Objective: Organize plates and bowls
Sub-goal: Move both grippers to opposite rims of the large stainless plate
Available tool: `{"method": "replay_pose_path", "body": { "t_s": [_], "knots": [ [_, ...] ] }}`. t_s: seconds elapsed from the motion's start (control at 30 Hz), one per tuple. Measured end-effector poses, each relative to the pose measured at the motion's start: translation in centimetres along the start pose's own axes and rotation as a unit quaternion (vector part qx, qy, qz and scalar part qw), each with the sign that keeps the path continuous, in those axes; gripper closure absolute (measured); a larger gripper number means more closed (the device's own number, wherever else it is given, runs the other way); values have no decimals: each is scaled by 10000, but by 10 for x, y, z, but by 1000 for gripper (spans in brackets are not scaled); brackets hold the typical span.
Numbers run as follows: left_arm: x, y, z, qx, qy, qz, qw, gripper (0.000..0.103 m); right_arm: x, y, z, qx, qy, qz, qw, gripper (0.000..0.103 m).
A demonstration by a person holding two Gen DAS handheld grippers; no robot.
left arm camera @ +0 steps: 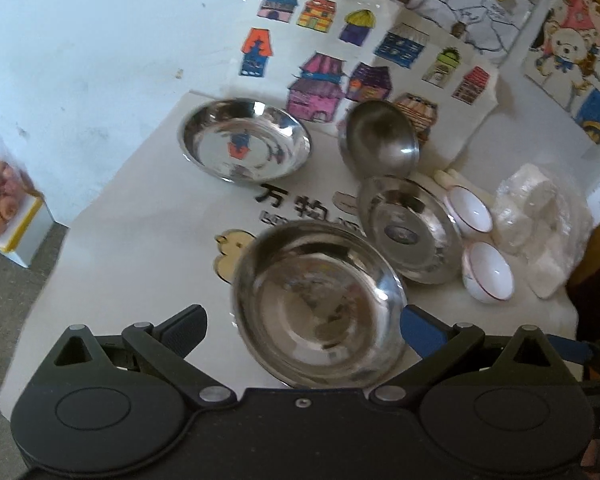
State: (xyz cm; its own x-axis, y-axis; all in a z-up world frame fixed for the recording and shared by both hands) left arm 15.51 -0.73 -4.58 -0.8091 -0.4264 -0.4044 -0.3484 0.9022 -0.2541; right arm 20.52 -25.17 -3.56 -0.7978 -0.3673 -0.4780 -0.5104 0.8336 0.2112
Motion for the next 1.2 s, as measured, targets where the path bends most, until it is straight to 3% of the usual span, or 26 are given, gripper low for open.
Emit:
{"method": "replay_pose_path", "body": {
  "t_s": [0.3, 0.57, 0.93, 1.2],
  "knots": [
    [-41, 28, 12, -192, 35, 276, 9994, 1, -21, 9, 20, -72, 16, 138, 9999, 0],
    [-106, 69, 34, -761, 123, 697, 9946, 1, -59, 46, 50, -224, 37, 80, 9997, 0],
    [-202, 102, 85, -675, 245, 1698, 9829, 1, -128, 90, 104, -170, -59, 101, 9998, 0],
    [-229, 103, 123, -663, 537, 2379, 9675, 1, -156, 97, 146, -170, 92, 149, 9997, 0]
  ]
}}
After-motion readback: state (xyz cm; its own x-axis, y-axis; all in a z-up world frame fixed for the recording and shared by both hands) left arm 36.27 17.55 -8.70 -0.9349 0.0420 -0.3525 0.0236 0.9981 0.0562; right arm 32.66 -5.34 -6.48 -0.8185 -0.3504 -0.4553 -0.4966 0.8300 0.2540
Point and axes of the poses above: each gripper's, at about its wrist camera, not at the fingertips, and z roughly the way its jaws point, y to its left, x to its underside, the point moved 2 cm from there along z, roughly the way its jaws point, and after that the axes turned 12 degrees about y, right-handed, at the moved point
